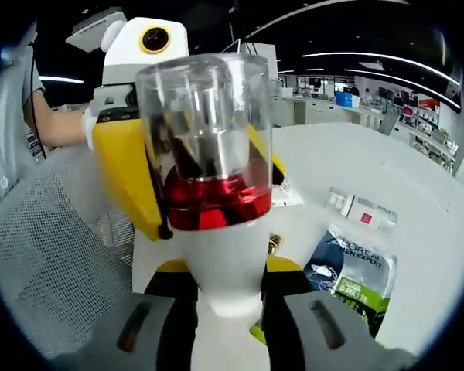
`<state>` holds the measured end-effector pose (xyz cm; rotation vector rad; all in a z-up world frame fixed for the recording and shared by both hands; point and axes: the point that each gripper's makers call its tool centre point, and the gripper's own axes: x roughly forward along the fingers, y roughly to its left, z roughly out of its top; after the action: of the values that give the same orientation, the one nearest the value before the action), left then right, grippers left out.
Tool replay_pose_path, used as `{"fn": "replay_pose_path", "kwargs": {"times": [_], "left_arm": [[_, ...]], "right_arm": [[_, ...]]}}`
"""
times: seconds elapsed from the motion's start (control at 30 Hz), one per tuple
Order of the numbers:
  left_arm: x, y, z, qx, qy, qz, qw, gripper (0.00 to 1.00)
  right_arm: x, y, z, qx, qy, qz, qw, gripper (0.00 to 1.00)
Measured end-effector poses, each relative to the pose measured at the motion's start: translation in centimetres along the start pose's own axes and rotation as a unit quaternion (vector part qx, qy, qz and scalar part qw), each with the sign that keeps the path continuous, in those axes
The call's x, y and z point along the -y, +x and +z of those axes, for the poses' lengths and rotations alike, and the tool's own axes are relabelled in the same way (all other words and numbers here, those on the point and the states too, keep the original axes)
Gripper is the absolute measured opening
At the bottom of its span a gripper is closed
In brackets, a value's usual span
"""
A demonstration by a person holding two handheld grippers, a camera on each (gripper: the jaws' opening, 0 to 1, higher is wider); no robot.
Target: Arrange the skincare products in the storage area until every visible bottle or jar stands upright without overlapping.
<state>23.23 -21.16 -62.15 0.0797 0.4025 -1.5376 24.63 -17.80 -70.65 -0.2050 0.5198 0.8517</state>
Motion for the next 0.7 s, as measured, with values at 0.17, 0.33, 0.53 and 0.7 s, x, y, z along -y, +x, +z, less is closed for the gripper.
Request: {"fn": "replay_pose_path", "kwargs": {"times": [0.17, 0.33, 0.53, 0.7], "left_arm": [[-0.5, 0.1, 0.0, 0.008, 0.001, 0.010, 0.9999, 0.28], [-0.5, 0.2, 0.1, 0.012, 0.007, 0.010, 0.9999, 0.28], [-0.5, 0.2, 0.2, 0.025, 0.016, 0.004, 0.9996, 0.29], [-1.0, 0.3, -0.3, 0.017, 0.025, 0.006, 0.9995, 0.34]], "right_arm": [[0.5, 0.1, 0.1, 0.002, -0.007, 0.008, 0.9999, 0.31], [0.4, 0.1, 0.2, 0.002, -0.020, 0.008, 0.9998, 0.31], [0.5, -0.1, 0.2, 0.001, -0.014, -0.004, 0.9999, 0.31], [0.6, -0.9, 0.4, 0.005, -0.005, -0.025, 0.9997, 0.37]]}}
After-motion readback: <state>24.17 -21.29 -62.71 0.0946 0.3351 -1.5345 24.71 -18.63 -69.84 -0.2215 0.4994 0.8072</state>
